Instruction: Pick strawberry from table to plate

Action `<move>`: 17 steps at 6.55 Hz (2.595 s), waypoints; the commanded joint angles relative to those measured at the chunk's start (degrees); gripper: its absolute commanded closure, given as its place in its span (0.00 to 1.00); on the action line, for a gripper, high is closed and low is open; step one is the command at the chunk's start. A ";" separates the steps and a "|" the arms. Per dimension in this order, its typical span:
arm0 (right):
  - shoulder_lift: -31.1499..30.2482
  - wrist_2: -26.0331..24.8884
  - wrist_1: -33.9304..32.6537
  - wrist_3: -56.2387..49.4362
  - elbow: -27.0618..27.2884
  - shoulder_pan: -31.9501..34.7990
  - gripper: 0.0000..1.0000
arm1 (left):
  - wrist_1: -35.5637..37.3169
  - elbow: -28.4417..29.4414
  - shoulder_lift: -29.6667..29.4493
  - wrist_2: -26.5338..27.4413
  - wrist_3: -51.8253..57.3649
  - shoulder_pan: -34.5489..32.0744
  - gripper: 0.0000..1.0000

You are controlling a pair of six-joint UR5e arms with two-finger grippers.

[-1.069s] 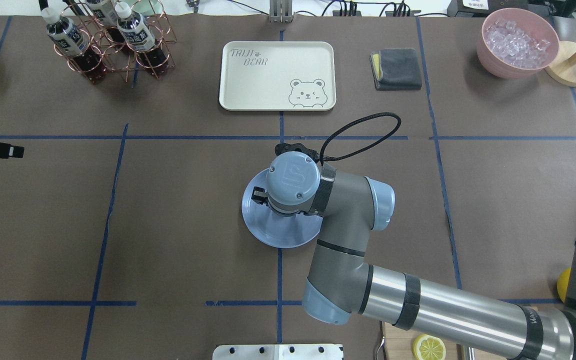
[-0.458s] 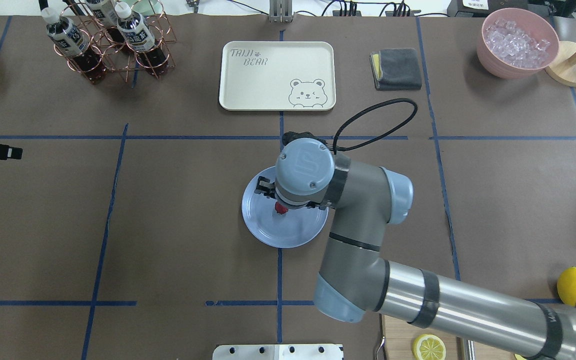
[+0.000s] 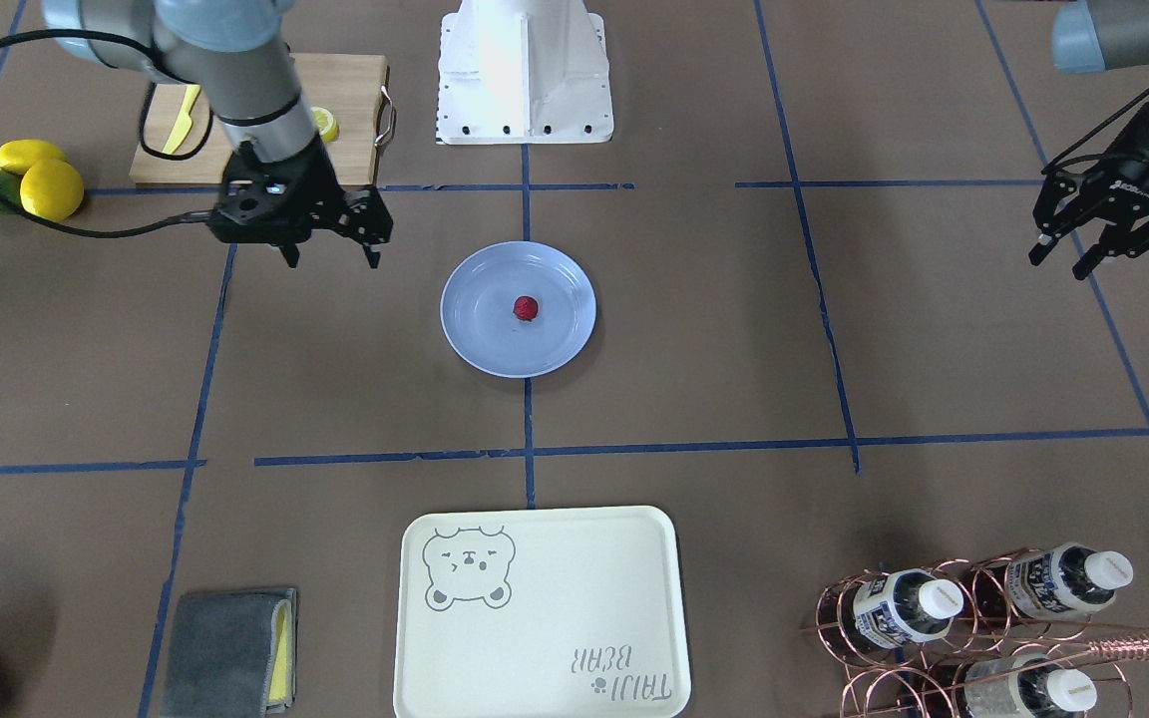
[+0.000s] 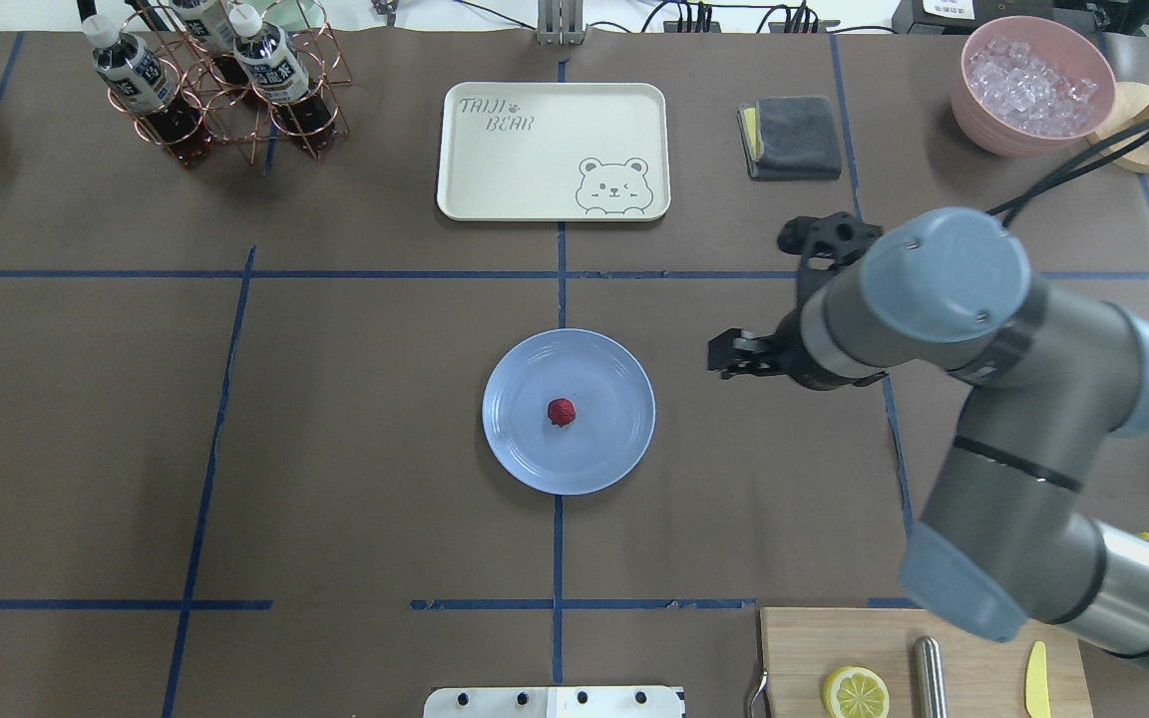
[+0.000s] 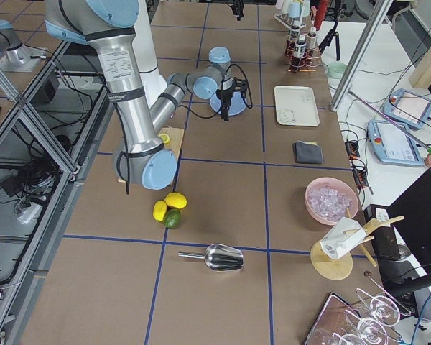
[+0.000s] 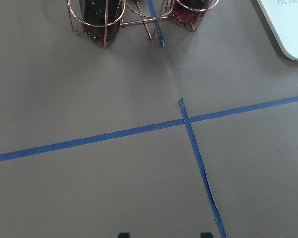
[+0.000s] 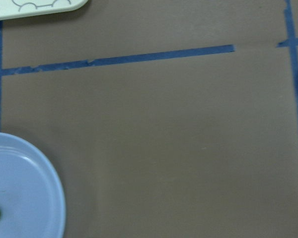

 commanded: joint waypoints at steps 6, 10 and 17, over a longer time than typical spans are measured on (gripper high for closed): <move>-26.73 25.10 1.13 -59.17 -5.36 41.01 0.00 | 46.95 4.55 -10.74 -3.98 35.00 -22.68 0.00; -25.59 23.85 0.95 -65.08 -11.09 41.01 0.00 | 41.67 5.01 -4.94 -11.16 34.38 -22.76 0.00; -27.79 30.54 0.95 -64.91 -11.70 45.67 0.00 | 42.03 0.88 -1.35 -3.45 30.78 -24.26 0.00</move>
